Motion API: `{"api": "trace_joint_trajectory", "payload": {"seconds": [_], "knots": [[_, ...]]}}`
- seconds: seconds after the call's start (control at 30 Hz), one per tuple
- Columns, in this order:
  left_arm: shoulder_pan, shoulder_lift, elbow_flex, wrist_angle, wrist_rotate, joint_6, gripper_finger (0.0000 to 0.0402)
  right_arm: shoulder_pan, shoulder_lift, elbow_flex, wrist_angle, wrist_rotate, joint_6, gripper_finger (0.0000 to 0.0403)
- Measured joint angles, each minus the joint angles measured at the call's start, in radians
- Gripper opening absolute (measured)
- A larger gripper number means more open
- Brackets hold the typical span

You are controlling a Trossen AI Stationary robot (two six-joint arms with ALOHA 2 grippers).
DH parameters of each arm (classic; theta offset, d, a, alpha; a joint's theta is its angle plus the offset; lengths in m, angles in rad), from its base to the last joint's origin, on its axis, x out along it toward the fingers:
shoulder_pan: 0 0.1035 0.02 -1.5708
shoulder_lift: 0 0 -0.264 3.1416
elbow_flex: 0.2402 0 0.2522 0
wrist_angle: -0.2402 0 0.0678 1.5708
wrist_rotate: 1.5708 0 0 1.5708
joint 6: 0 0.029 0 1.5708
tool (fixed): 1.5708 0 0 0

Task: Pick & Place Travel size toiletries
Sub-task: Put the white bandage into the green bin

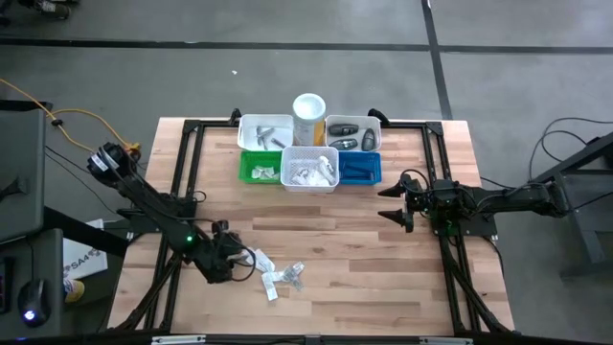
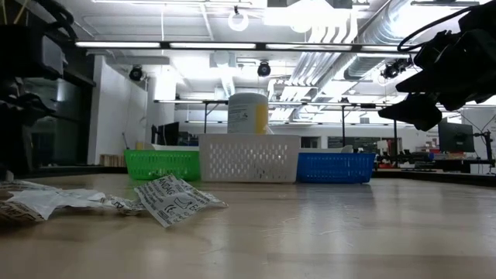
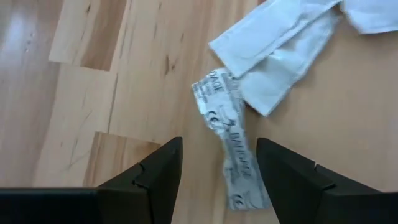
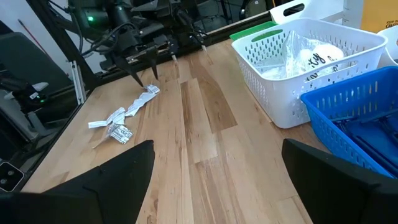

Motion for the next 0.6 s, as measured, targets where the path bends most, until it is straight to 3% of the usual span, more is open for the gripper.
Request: {"api": "trace_joint_trajectory", "payload": {"seconds": [0.47,0.6], "knots": [[0.0,0.103,0.003,0.059,-0.005,-0.023,0.0202,0.0,0.0,0.0,0.0,0.0,0.0,0.0346],[0.0,0.109,0.003,0.061,-0.001,-0.064,0.0182,0.0,0.0,0.0,0.0,0.0,0.0,0.0346]]}}
